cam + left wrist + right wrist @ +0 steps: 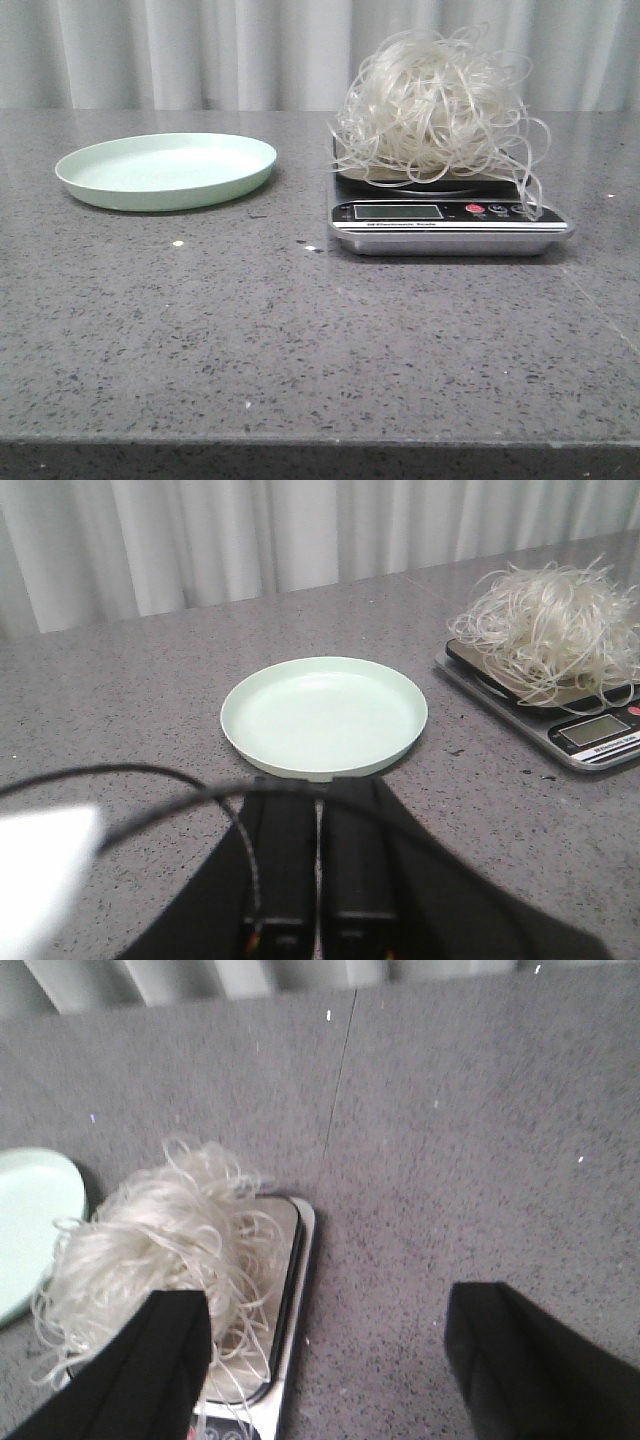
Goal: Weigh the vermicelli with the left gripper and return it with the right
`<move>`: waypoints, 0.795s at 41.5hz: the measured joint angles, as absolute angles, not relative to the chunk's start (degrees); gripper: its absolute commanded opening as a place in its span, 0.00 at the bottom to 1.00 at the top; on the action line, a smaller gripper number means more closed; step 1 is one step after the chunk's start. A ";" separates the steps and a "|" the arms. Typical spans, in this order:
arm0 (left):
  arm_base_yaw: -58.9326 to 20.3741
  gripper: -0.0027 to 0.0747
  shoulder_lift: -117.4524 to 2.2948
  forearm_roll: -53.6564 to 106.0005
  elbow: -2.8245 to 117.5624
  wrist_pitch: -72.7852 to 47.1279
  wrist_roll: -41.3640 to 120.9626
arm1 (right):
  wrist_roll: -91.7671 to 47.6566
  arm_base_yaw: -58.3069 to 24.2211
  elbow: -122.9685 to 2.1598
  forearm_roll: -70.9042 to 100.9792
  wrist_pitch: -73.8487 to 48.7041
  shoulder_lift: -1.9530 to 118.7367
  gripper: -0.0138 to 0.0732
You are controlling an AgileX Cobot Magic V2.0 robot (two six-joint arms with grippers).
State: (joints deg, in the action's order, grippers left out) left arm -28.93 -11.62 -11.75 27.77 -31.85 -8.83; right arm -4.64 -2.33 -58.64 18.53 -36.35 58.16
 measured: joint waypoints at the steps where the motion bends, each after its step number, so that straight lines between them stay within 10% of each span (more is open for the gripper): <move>1: -28.93 0.21 -11.62 -11.75 27.77 -31.85 -8.83 | -5.43 -2.33 -59.54 18.84 -37.16 59.07 0.86; 33: -28.93 0.21 -11.62 -11.75 27.77 -31.57 -8.83 | -40.56 -2.37 -71.02 47.65 -53.75 88.99 0.86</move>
